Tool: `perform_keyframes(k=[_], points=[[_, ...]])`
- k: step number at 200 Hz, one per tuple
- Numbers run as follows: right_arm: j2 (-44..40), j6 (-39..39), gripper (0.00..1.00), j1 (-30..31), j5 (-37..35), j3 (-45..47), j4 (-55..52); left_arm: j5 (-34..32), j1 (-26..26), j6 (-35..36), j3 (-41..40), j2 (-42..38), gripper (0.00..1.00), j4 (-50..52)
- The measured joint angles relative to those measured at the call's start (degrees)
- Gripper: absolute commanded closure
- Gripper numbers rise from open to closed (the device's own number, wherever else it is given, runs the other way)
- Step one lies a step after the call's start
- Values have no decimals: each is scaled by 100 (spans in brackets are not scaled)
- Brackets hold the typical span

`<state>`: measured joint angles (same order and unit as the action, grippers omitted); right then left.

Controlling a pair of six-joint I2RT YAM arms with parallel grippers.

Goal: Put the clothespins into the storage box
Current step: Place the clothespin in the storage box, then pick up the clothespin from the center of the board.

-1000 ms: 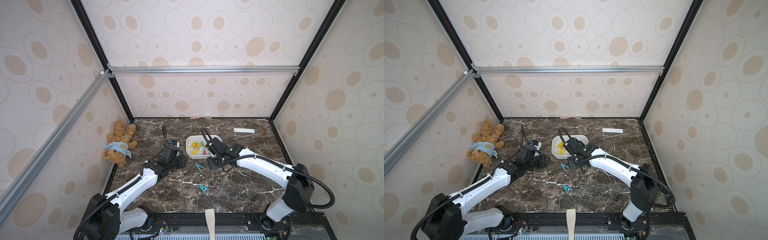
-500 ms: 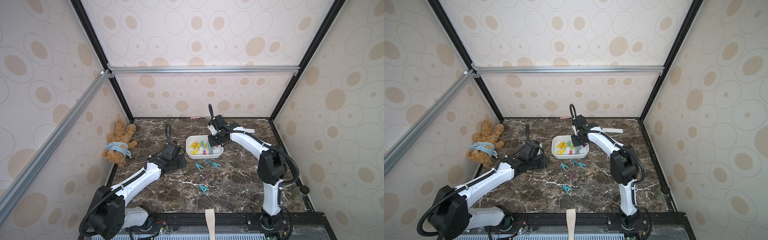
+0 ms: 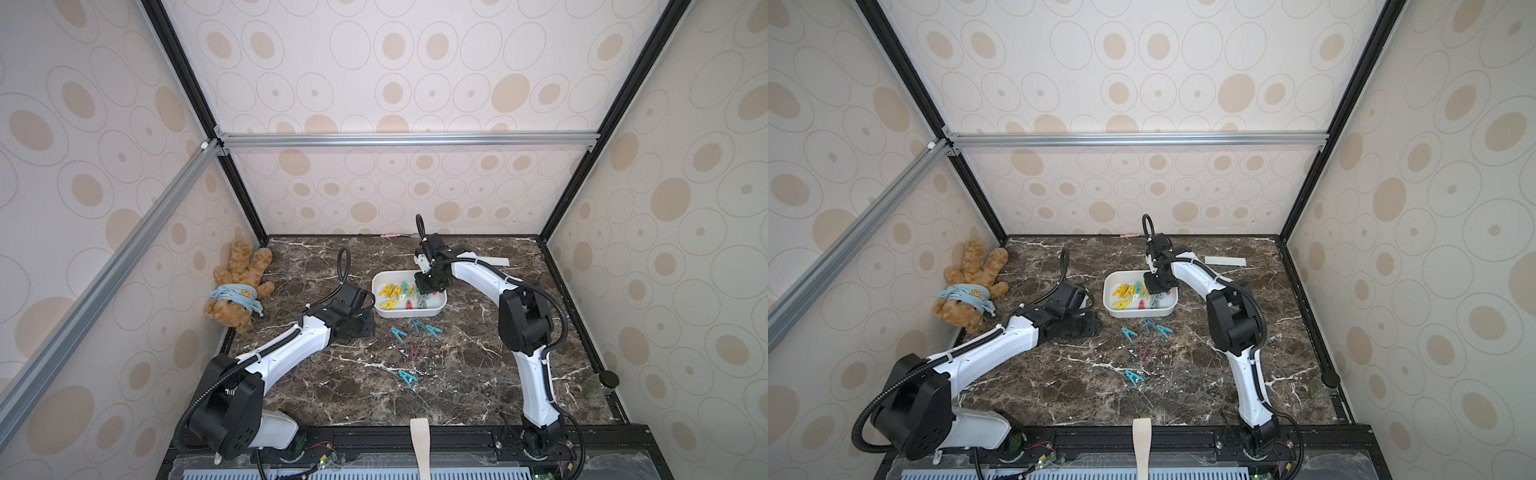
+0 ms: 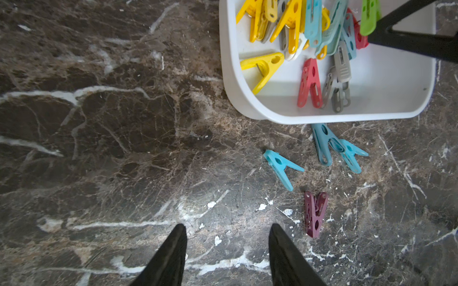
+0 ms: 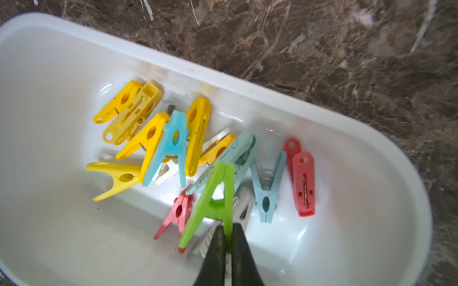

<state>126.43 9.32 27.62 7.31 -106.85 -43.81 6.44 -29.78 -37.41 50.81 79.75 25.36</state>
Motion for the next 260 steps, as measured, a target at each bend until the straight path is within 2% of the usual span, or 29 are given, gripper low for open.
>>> perform_keyframes(k=[13, 63, 90, 116, 158, 212, 260], points=[[0, -15, 80, 0, -2, -9, -4, 42, 0, -2, 2, 4, 44, 59], [-39, -87, 73, -4, -42, -22, -39, 234, -57, -7, 2, 4, 45, 177], [-474, -79, 70, -4, -20, 223, -42, 330, -238, -28, 4, 4, 47, 260], [-1443, -20, 68, -4, 46, 984, 136, 348, -739, -120, 4, 28, 49, 345], [-2920, 205, 67, 24, 271, 2450, 605, 330, -1878, -660, -31, 33, 52, 404], [-3132, 350, 67, 203, 459, 3434, 898, 286, -3027, -1624, -297, 85, 52, 348], [-3195, 433, 67, 205, 625, 3628, 1178, 219, -3388, -2083, -293, 623, 51, 149]])
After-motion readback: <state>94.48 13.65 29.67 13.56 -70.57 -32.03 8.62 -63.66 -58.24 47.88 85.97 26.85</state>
